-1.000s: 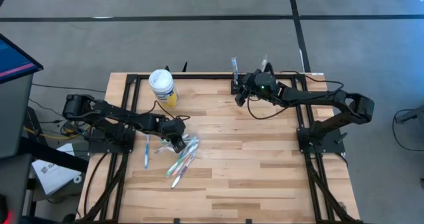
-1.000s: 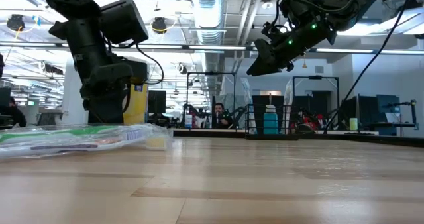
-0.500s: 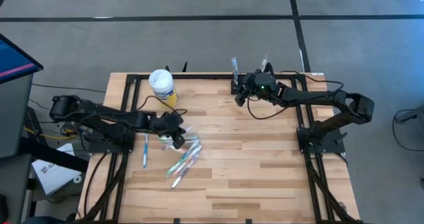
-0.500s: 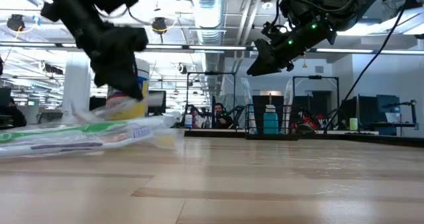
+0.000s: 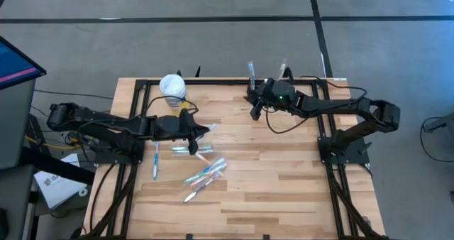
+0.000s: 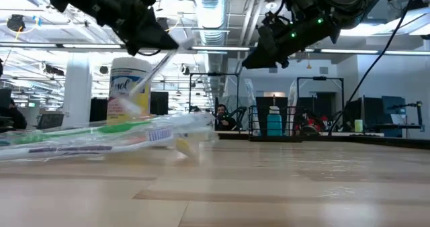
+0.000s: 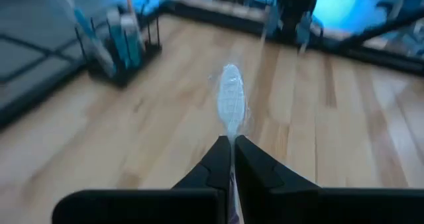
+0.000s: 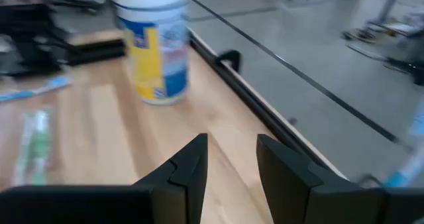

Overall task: Pick & Place toothbrushing station
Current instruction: Put the violet toothbrush into the black mesh organizer

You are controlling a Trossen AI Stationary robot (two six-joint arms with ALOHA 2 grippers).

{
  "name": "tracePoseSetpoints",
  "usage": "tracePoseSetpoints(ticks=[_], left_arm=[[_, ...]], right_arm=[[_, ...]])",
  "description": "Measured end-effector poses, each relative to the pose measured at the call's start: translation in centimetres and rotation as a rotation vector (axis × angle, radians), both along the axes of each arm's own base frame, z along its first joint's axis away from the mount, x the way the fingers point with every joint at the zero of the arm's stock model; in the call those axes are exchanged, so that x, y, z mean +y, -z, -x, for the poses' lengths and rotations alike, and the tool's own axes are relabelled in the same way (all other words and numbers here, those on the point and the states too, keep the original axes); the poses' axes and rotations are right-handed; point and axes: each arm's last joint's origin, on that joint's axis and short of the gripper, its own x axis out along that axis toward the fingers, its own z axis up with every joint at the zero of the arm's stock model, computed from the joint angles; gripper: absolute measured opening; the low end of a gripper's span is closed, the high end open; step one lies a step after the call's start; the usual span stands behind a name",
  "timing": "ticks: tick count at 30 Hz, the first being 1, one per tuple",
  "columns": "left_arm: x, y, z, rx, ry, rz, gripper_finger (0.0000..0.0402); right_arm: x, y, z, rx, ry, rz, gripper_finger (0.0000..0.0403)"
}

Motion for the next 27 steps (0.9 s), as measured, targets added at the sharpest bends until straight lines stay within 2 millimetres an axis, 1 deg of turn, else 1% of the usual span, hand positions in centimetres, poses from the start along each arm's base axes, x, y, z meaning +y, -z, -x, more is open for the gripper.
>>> tracePoseSetpoints(ticks=[9, 17, 21, 27], left_arm=[[0.3, -1.7, -0.5, -0.148, 0.025, -0.117, 0.0003], [1.4, -2.7, -0.7, -0.232, -0.005, -0.193, 0.0003], [1.8, -3.4, -0.8, -0.304, 0.029, -0.189, 0.0004], [2.3, -3.9, -1.4, -0.403, 0.045, -0.243, 0.0004]], right_arm=[[1.2, -0.9, -0.7, -0.096, -0.148, 0.004, 0.012], [2.6, -1.8, -1.3, -0.197, -0.306, 0.013, 0.012], [3.3, -2.2, -1.6, -0.235, -0.34, 0.026, 0.012], [4.0, -2.5, -1.8, -0.264, -0.366, 0.037, 0.012]])
